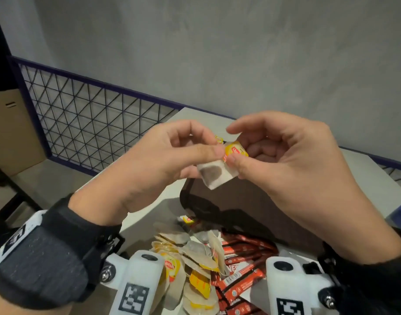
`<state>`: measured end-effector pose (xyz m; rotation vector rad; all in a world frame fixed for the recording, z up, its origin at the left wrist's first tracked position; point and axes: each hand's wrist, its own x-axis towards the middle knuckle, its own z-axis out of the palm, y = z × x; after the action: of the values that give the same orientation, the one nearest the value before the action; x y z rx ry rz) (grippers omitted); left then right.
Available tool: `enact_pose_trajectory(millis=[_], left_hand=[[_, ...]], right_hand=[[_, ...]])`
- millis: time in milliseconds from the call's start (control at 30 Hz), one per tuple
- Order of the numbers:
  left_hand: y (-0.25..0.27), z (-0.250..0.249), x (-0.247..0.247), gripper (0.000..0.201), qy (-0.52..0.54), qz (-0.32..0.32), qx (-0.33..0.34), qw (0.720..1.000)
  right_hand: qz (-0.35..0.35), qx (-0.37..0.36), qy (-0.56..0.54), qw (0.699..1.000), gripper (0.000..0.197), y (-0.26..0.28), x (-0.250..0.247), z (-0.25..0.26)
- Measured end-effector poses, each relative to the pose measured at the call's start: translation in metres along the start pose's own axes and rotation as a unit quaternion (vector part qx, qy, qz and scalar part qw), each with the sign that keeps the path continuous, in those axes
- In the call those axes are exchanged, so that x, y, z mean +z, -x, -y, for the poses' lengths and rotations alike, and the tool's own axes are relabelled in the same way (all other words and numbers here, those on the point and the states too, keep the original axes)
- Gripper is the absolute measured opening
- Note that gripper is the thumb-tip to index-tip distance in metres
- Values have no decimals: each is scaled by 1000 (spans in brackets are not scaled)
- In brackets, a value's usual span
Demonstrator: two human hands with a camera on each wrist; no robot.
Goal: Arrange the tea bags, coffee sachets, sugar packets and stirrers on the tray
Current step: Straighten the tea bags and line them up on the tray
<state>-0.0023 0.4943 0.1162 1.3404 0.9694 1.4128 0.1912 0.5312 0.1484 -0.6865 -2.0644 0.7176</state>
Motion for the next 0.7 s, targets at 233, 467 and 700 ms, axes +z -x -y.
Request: enact_pose_trajectory(millis=[233,467,700], left_hand=[[0,2,1,22,-44,4,-52,998],[-1,0,0,26,-50,-29,-40,998],[-6,0,-9,15,-19,-106,-5,994]], right_hand=[[67,-1,71,995,39,2,2,5],[30,42,73,996,42,11,0,7],[226,205,184,934,40,41,13,3]])
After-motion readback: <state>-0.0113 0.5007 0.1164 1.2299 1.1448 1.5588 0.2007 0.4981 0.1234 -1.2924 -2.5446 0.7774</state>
